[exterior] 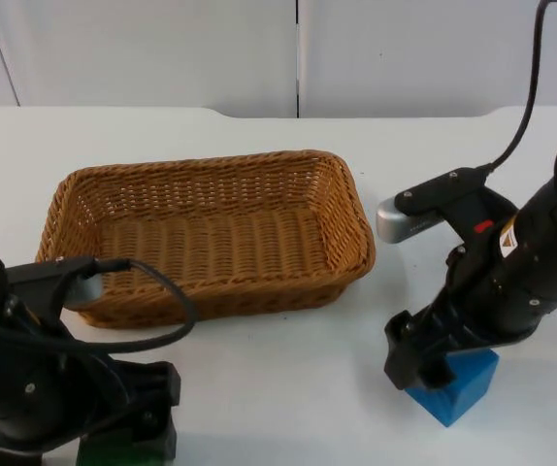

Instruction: Pick up one cube with each hand and place exactly two cubes into the same basket, leaving the remaining cube outside.

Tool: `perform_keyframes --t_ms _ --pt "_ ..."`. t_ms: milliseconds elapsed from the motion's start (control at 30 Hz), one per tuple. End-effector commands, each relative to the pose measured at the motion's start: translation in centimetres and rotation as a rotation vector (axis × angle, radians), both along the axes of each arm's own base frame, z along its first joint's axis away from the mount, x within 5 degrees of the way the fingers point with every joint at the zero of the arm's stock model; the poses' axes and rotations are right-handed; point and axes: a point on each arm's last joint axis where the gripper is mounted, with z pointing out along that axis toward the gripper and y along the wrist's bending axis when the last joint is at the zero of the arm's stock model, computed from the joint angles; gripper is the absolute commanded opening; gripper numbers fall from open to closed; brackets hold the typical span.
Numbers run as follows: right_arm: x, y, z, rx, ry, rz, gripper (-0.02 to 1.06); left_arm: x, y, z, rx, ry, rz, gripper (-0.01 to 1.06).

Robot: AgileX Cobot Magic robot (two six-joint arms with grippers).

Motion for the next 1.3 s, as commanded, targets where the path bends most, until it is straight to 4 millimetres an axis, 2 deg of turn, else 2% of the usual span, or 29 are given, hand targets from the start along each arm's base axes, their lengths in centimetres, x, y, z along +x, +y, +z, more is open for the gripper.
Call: perform_keyframes --t_ms 0,67,100,133,200,267,300,333,367,467,600,667,800,833,967,1000,1133,1267 --pt "0.1 0.3 0.1 0.003 -0.009 0.01 0.87 0.0 -0.2 -0.1 -0.005 0.001 0.014 1.04" --pt "0.0 0.3 0.1 0.002 -0.007 0.01 0.6 -0.1 -0.2 -0.1 -0.005 0.005 0.013 0.99" --pt "0.0 0.3 0.1 0.001 -0.005 0.01 0.5 -0.1 -0.2 -0.1 -0.008 0.014 0.02 0.88" --pt "0.0 0.3 0.1 0.001 -0.005 0.01 0.5 -0.1 -0.2 -0.1 -0.008 0.014 0.02 0.88" --pt "0.0 0.2 0.2 -0.002 0.0 0.011 0.29 -0.3 -0.2 -0.1 -0.011 0.035 0.021 0.65" --pt "-0.1 0.2 0.3 -0.008 0.009 0.011 0.09 -0.6 -0.3 -0.1 -0.012 0.061 0.012 0.34" --pt "-0.1 0.2 0.3 -0.008 0.009 0.011 0.09 -0.6 -0.3 -0.1 -0.012 0.061 0.012 0.34" --pt "-0.2 0.2 0.5 -0.006 0.007 0.011 0.0 -0.7 -0.3 -0.1 -0.012 0.069 -0.01 0.19" --pt "-0.2 0.1 0.8 -0.007 0.009 0.012 0.0 -0.8 -0.3 0.0 -0.011 0.07 -0.046 0.01" --pt "-0.4 0.0 1.6 -0.005 0.007 0.013 0.0 -0.8 -0.3 0.6 -0.02 0.062 -0.069 0.0" --pt "-0.7 -0.2 4.0 0.017 -0.022 0.014 0.0 -0.9 -0.4 2.6 -0.045 0.004 -0.096 0.0" --pt "-0.7 -0.2 4.4 0.021 -0.026 0.014 0.0 -0.9 -0.4 3.1 -0.051 -0.017 -0.105 0.0" --pt "-1.5 -0.7 7.8 0.056 -0.073 0.016 0.0 -1.2 -0.3 6.6 -0.1 -0.148 -0.143 0.0" --pt "-1.5 -0.7 7.8 0.056 -0.073 0.016 0.0 -1.2 -0.3 6.6 -0.1 -0.148 -0.143 0.0" --pt "-2.3 -1.2 10.8 0.094 -0.127 0.018 0.0 -1.8 -0.1 9.9 -0.147 -0.286 -0.172 0.0" --pt "-2.3 -1.2 10.8 0.094 -0.127 0.018 0.0 -1.8 -0.1 9.9 -0.147 -0.286 -0.172 0.0" --pt "-3.1 -1.8 13.2 0.127 -0.172 0.019 0.0 -2.7 0.4 12.9 -0.186 -0.419 -0.187 0.0" --pt "-3.6 -2.1 14.5 0.15 -0.205 0.02 0.0 -3.3 0.8 14.5 -0.194 -0.5 -0.206 0.0"
